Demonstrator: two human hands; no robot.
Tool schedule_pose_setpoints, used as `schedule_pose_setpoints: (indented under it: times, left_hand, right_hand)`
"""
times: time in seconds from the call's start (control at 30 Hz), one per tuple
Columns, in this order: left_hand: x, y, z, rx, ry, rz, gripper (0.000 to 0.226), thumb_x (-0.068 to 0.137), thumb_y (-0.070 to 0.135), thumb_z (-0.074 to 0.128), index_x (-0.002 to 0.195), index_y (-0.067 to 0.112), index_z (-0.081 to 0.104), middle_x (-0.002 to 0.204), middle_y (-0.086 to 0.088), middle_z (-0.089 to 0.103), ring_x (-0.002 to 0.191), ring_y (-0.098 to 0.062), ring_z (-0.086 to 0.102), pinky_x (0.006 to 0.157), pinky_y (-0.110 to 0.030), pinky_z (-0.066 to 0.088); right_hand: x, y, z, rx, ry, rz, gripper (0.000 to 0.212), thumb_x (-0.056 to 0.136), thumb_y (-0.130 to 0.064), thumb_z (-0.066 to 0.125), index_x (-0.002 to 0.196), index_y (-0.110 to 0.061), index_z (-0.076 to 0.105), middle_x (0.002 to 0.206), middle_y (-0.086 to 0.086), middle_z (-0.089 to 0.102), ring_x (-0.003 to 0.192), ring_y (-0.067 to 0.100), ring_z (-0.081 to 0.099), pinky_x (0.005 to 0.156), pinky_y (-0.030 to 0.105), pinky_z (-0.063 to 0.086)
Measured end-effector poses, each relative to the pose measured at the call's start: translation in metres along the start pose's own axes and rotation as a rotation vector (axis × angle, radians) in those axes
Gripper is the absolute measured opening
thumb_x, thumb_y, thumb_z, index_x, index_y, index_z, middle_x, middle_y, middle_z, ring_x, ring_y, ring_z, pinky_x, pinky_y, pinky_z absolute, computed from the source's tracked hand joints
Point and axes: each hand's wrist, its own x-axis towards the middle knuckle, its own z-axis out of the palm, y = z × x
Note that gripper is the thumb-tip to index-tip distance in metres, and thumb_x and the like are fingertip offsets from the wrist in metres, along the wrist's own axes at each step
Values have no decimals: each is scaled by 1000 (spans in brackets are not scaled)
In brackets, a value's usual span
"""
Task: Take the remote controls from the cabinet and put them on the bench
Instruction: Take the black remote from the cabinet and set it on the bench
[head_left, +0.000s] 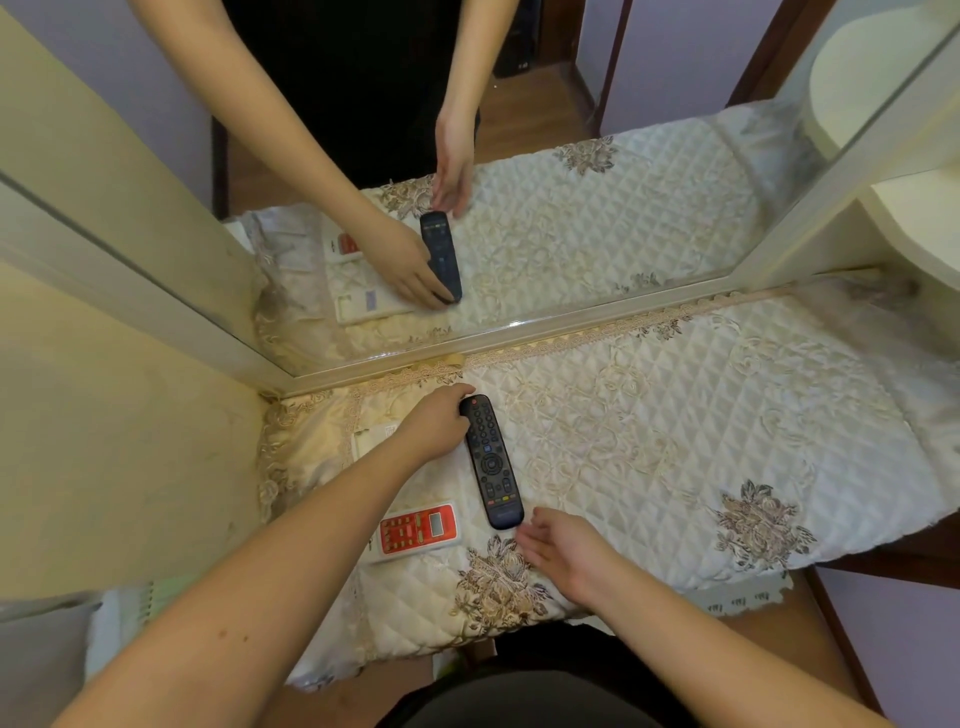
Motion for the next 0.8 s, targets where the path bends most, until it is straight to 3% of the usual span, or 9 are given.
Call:
schedule_pose_setpoints:
  times: [0.2, 0.27, 0.33, 0.43, 0.5, 0.67, 0.8]
  left_hand:
    - [-16, -4, -4, -22, 50, 12, 46, 96, 14, 48, 142, 16, 43, 146, -9, 46, 132, -26, 45, 106, -36, 37]
    - [-24, -6, -6, 3, 52, 18, 47, 95, 13, 48, 141, 16, 43, 147, -9, 45, 132, -26, 44, 106, -35, 36]
    - [-34, -7, -8, 32, 53, 20, 47, 94, 13, 47, 141, 14, 44, 147, -11, 44, 132, -26, 44, 105, -33, 35]
    - [-55, -12, -8, 58, 67, 38, 47, 95, 16, 47, 142, 14, 43, 147, -9, 44, 132, -25, 44, 106, -32, 33]
    - [-69, -18, -6, 82, 68, 53, 47, 96, 19, 47, 142, 15, 42, 147, -8, 43, 133, -24, 43, 108, -33, 33]
    - [-102, -43, -2, 177, 89, 72, 47, 95, 25, 45, 142, 17, 42, 144, -7, 45, 129, -25, 45, 105, -41, 40]
    - [-131, -63, 6, 178, 131, 117, 47, 94, 29, 48, 140, 17, 46, 140, -8, 49, 125, -26, 49, 101, -41, 44]
  right_hand:
    - [-10, 6, 1, 38, -57, 23, 37, 93, -3, 44, 128, 10, 46, 132, 28, 54, 128, 36, 49, 111, 38, 35]
    - [-17, 8, 4, 40, -93, 20, 36, 92, -3, 45, 127, 7, 49, 110, 22, 63, 115, 35, 56, 110, 40, 37]
    - [-21, 9, 3, 79, -120, 28, 25, 93, -2, 44, 117, 2, 49, 96, 18, 59, 104, 32, 58, 95, 37, 47]
    - [-28, 12, 1, 113, -150, 27, 20, 95, -3, 44, 114, 1, 45, 97, 19, 58, 99, 30, 59, 74, 32, 50]
    - [-33, 14, -2, 123, -181, 19, 22, 95, -6, 46, 117, 0, 46, 100, 18, 59, 92, 28, 61, 70, 31, 49]
    - [-43, 16, -7, -25, -236, -52, 24, 96, -13, 49, 116, -5, 57, 102, 14, 64, 91, 25, 63, 85, 34, 49]
    - [-57, 26, 2, -66, -246, -114, 26, 97, -15, 45, 117, -5, 59, 104, 13, 66, 93, 24, 63, 88, 33, 48]
